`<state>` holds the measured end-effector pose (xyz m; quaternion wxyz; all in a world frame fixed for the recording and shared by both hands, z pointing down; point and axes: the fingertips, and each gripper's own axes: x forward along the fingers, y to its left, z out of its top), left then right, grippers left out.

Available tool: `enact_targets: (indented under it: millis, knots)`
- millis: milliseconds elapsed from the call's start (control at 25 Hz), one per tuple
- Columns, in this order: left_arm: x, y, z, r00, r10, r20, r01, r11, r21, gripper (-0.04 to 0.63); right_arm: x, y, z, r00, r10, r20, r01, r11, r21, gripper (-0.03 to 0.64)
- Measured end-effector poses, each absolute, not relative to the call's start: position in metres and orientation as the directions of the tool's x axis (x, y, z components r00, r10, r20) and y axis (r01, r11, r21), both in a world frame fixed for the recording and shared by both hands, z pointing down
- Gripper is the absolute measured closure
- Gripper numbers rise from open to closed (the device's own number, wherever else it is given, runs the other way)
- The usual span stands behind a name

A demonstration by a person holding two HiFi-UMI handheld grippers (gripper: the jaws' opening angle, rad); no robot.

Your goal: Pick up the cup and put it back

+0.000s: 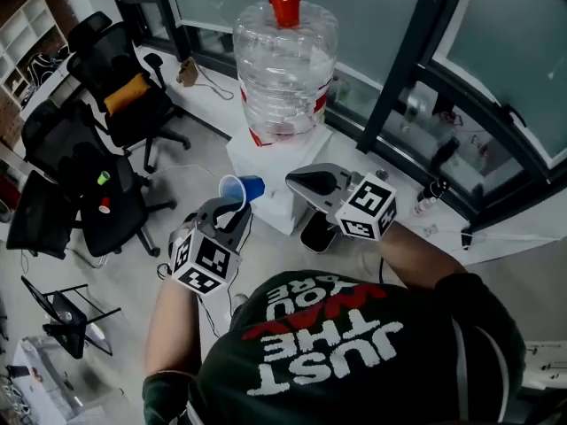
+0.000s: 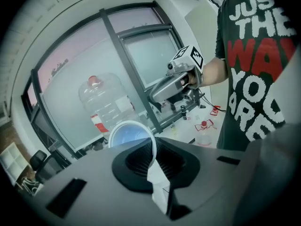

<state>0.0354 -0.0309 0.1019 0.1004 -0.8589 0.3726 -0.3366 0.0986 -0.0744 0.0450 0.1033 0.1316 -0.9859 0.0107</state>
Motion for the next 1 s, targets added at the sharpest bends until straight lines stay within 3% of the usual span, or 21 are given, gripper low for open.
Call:
enact_targets:
  millis: [480, 760, 1000]
  knots:
    - [-0.006, -0.054, 0.298, 0.501, -0.594, 0.630, -0.649, -0.739, -0.180, 0.574, 0.025, -0.105, 0.190, -0.947, -0.186, 0.264, -0.215, 0.973, -0.085, 0.583]
    - [0.003, -0.056, 0.507, 0.534, -0.481, 0.696, -0.689, -0.724, 0.028, 0.574, 0.005, -0.110, 0.352, -0.922, -0.153, 0.356, -0.224, 0.960, -0.166, 0.583]
    - [-0.003, -0.069, 0.704, 0.471, -0.411, 0.780, -0.620, -0.784, -0.038, 0.574, -0.012, -0.114, 0.514, -0.916, -0.125, 0.382, -0.212, 0.958, -0.195, 0.583]
